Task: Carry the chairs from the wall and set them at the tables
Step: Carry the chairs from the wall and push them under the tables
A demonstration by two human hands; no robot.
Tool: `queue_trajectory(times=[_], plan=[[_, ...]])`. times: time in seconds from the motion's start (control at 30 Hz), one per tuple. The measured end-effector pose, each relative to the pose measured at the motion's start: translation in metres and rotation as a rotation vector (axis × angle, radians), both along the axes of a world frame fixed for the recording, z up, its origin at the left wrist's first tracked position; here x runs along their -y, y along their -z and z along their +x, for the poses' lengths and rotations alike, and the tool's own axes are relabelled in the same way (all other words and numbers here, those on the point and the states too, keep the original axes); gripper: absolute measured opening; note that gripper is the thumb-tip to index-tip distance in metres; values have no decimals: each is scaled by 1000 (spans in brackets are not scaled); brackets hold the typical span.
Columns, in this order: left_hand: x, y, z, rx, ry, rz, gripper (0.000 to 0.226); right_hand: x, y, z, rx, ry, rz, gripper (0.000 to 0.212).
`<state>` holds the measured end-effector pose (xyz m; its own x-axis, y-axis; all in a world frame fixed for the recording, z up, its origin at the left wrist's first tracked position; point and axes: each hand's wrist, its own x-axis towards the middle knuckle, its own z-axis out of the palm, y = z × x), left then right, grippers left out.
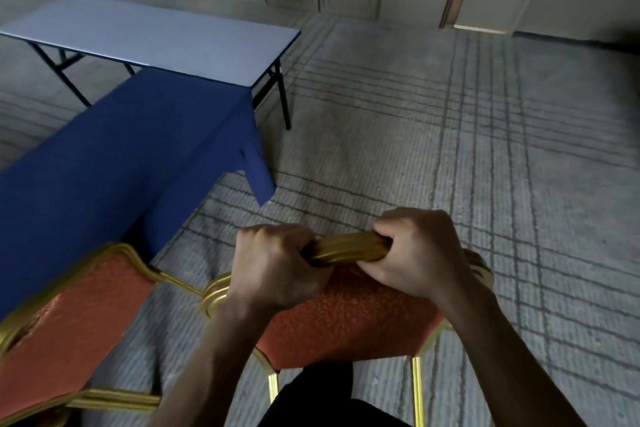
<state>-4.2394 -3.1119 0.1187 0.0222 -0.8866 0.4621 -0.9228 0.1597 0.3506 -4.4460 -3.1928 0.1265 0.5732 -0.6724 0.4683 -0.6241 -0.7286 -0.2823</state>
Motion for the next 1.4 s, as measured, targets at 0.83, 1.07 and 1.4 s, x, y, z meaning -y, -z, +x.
queue_trajectory(times=[0.83, 1.07, 1.4], plan=[[260, 2, 206, 27, -514, 202, 53, 343, 21, 266, -14, -451, 125, 38], [285, 6, 251, 1, -756, 213, 43, 399, 33, 352, 14, -694, 171, 42], [285, 24, 341, -84, -980, 155, 41, 417, 37, 497, -44, -934, 128, 42]])
